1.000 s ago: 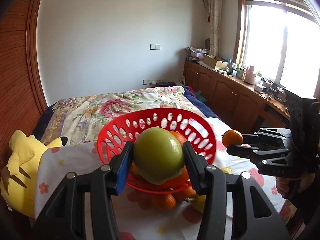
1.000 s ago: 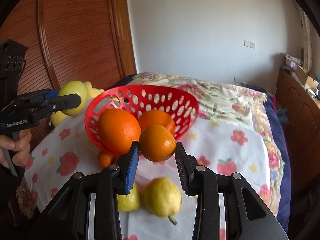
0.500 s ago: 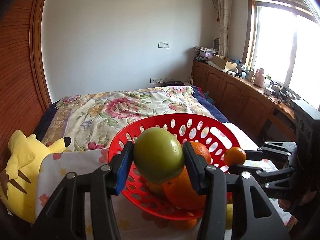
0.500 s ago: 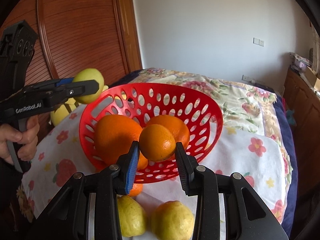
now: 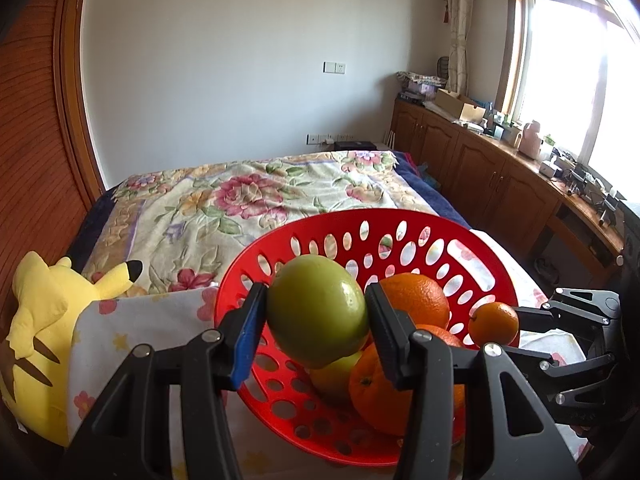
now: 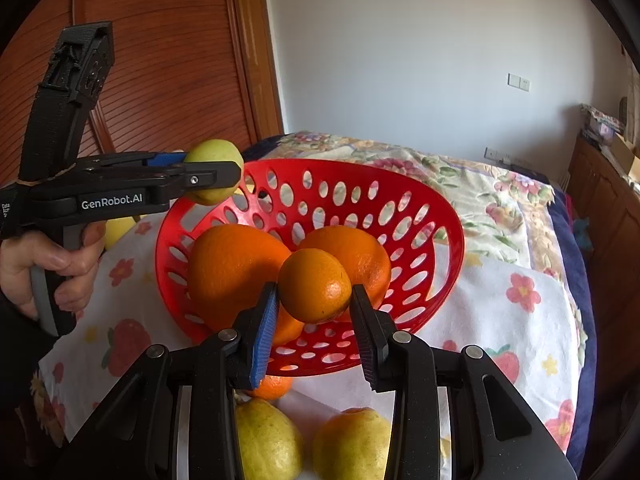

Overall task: Organize fruits
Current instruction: 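Lift the lemon and tangerine and carry both over the red basket, then open both tools to drop the lemon and tangerine into the basket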

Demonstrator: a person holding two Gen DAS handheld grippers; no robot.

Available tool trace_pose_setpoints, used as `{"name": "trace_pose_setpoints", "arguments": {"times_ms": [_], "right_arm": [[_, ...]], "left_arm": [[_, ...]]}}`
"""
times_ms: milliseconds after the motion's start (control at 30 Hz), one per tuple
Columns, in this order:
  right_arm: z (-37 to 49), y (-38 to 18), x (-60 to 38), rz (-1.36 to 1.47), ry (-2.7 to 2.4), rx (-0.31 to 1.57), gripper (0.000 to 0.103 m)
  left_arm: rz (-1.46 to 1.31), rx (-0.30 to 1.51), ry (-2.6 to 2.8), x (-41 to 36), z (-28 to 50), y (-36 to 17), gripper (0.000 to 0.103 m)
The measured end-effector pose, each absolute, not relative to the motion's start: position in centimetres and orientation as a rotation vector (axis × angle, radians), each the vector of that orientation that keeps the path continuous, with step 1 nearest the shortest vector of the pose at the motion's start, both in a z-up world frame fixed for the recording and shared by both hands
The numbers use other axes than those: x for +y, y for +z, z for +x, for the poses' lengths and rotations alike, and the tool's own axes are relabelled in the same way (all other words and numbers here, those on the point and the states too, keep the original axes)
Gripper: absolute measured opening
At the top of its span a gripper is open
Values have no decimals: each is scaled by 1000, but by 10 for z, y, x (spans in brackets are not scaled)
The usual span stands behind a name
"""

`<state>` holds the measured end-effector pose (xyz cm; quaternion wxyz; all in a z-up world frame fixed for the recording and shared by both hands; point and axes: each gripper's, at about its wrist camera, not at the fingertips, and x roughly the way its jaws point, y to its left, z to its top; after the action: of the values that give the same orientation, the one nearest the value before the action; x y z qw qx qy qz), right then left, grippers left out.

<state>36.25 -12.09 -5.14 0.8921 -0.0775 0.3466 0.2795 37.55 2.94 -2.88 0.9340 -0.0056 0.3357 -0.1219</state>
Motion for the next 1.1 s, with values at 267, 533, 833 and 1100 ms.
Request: {"name": "trace_pose_setpoints", "arguments": {"times_ms": [267, 533, 833, 1100], "right_arm": [[361, -56, -122, -138, 579, 727, 37], [355, -54, -124, -118, 577, 725, 39], [337, -49, -132, -95, 562, 706, 40], [334, -47, -134, -91, 557, 704, 41]], "left_arm": [[-4, 708, -232, 28, 380, -35, 49], [1, 729, -233, 26, 381, -40, 50], [16, 737, -228, 21, 379, -42, 50], [24, 744, -223, 17, 377, -46, 50]]}}
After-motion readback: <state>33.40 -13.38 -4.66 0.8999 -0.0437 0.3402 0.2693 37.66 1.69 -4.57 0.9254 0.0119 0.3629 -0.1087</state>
